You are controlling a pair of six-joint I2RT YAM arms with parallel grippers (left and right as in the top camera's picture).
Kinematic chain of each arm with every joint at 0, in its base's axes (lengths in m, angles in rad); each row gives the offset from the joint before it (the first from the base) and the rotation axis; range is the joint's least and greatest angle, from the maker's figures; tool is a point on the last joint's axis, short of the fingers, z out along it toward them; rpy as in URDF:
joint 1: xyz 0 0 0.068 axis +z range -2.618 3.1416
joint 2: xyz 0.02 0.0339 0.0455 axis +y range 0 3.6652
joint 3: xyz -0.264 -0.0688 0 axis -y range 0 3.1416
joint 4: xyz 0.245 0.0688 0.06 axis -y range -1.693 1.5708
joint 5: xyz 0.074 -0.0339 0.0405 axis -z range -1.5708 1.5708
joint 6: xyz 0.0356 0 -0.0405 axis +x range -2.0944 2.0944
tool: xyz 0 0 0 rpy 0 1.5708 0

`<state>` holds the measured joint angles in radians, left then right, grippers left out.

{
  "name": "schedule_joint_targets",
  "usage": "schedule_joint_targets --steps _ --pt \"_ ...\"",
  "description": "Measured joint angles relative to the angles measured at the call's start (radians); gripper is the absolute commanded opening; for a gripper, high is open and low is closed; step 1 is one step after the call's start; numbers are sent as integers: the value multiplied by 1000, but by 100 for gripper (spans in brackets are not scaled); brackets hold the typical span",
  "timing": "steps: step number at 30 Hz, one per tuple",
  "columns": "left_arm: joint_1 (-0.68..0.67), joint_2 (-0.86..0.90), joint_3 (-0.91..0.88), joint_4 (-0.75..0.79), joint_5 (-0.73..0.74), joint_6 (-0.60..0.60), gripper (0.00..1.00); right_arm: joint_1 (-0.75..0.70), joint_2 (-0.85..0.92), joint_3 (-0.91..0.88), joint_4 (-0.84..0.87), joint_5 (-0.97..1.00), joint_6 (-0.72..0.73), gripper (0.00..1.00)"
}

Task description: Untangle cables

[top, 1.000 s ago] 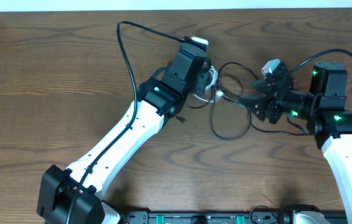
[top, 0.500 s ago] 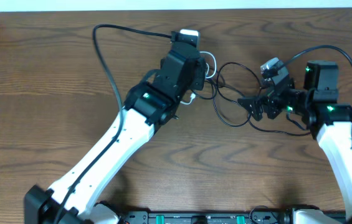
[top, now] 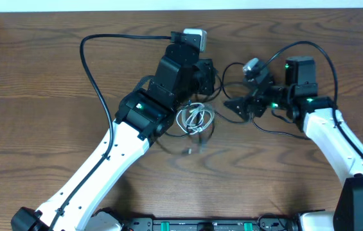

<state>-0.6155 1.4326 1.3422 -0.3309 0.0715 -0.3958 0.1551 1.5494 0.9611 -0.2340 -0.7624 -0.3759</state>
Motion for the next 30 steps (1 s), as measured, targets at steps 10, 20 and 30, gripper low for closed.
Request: schedule_joint_targets --steps 10,20,30 --pt "0 0 0 -41 29 -5 8 77 0 0 19 80 63 99" --pt "5 0 -1 -275 -405 4 8 192 0 0 46 134 211 99" --pt "158 47 -1 -414 -531 -47 34 297 45 0 79 263 505 99"
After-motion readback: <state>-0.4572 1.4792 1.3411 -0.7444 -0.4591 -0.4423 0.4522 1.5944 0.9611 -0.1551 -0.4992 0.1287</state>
